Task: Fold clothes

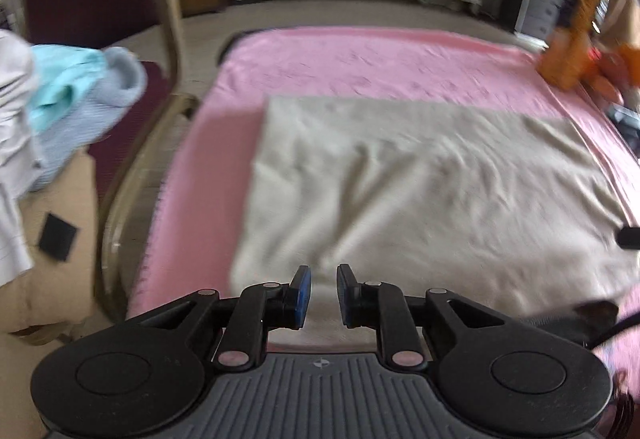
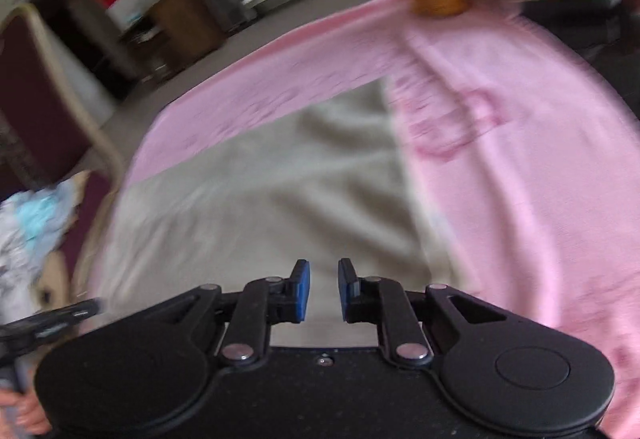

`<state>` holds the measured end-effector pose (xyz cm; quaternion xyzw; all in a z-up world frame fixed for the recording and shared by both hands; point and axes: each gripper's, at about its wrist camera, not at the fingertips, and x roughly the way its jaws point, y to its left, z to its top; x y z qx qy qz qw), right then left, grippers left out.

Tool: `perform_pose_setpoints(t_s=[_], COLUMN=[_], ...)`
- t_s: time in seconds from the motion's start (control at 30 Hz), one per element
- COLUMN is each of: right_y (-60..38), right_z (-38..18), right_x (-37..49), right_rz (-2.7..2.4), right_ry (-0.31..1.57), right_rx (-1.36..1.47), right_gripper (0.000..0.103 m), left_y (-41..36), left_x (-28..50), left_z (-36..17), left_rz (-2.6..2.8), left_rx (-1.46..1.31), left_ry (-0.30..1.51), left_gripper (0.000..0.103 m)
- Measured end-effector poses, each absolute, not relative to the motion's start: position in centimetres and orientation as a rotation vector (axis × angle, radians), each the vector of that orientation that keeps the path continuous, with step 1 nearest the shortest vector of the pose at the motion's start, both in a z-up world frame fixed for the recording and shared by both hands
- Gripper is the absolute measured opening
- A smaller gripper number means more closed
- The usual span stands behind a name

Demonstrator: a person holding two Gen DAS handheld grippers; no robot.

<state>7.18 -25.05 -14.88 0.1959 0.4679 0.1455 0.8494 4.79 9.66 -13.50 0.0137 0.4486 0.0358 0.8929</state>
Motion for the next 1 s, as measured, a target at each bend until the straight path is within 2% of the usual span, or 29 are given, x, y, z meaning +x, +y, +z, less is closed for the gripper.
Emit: perform_pose_setpoints(t_s=[0.17, 0.27, 0.4, 0.7, 0.8, 0.87, 0.9, 1.0], right_y=[-24.0, -24.9, -25.8, -26.9, -26.0, -25.3, -25.1, -25.0], right_z=[-16.7, -17.1, -15.3, -7.0, -4.2, -4.1, -4.4, -7.9], right_x=[7.9, 7.6, 6.3, 7.8, 10.0, 12.0, 13.1, 16.9], right_rz=[0.315, 0.245, 0.058, 0.251, 0.313, 0.328, 0.329, 0.298], right_ry=[1.092, 1.129, 1.024, 0.796, 0.721, 0.688, 0.676, 0.727], right_rx=[0.401, 0.388, 0.232, 0.399, 0.385, 0.367, 0.356, 0.383], right_gripper=[0.016, 0.01, 0.013, 0.013, 0.018, 0.019, 0.019, 0.019], left_y=[9.0, 8.6, 9.8, 10.5, 9.3, 8.2, 7.7, 6.6], left_x=[4.7, 4.7, 4.5, 6.8, 9.2, 11.7, 13.2, 17.1], left_z=[-14.4, -15.0, -14.0, -6.3, -4.8, -5.9, -6.8, -11.1], left_rz=[0.068, 0.064, 0.13, 0.014, -0.026, -0.044, -0.052, -0.076], left_rx=[0.084, 0.117, 0.103, -0.094, -0.085, -0.054, -0.033, -0.011], left_ry=[0.993, 1.03, 0.979, 0.723, 0.681, 0.69, 0.7, 0.795], left_gripper=[0.022, 0.026, 0.021, 0.021, 0.029, 0.031, 0.031, 0.011])
